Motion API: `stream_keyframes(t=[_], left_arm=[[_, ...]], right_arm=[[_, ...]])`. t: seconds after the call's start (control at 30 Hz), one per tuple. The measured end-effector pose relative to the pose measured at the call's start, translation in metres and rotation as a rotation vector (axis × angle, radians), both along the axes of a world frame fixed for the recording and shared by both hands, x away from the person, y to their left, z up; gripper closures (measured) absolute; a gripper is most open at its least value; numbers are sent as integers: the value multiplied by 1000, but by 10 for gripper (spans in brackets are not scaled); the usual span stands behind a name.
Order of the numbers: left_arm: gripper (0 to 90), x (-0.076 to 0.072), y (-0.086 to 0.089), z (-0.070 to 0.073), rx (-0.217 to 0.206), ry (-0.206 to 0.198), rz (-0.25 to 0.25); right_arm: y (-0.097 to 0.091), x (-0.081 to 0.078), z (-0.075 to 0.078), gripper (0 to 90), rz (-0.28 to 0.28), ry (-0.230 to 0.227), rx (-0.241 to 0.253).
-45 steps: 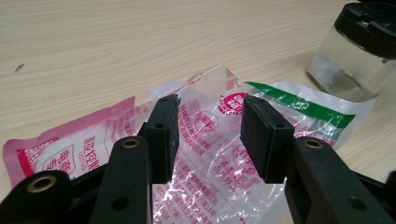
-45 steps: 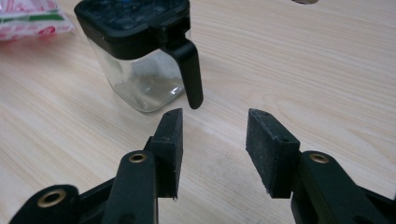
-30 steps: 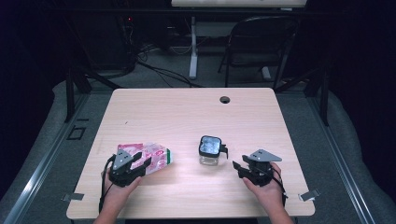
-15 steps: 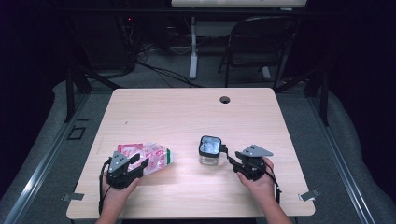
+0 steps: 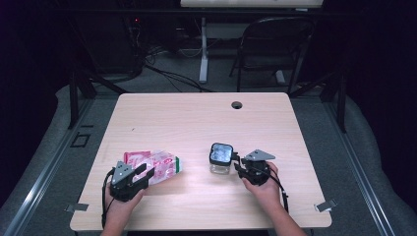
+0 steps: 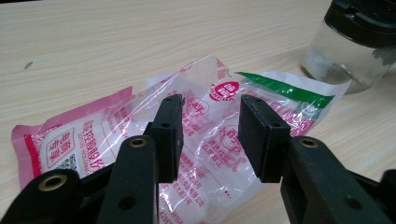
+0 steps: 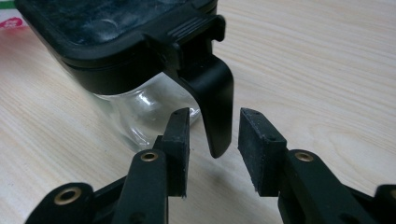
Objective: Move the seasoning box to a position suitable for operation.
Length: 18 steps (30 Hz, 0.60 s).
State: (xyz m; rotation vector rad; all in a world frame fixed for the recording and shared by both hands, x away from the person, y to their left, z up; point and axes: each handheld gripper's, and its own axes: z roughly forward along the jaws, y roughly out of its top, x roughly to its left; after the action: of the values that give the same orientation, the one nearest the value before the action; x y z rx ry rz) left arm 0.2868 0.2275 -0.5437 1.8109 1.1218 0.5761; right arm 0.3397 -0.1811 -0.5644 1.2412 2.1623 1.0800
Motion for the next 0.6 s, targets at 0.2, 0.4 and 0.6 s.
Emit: stream_keyframes(t=[0.2,0.4,0.6], left_arm=[[610,-2,3,0,4,-1,14],[613,-2,3,-1,4,2,21],[616,-3,4,0,13,0,17]], right_arm=[[9,8,-6,659,-10,7,-26],[9,13,-9,681,-17,16,-24],[10,15,-11,716,-24,24,-15]])
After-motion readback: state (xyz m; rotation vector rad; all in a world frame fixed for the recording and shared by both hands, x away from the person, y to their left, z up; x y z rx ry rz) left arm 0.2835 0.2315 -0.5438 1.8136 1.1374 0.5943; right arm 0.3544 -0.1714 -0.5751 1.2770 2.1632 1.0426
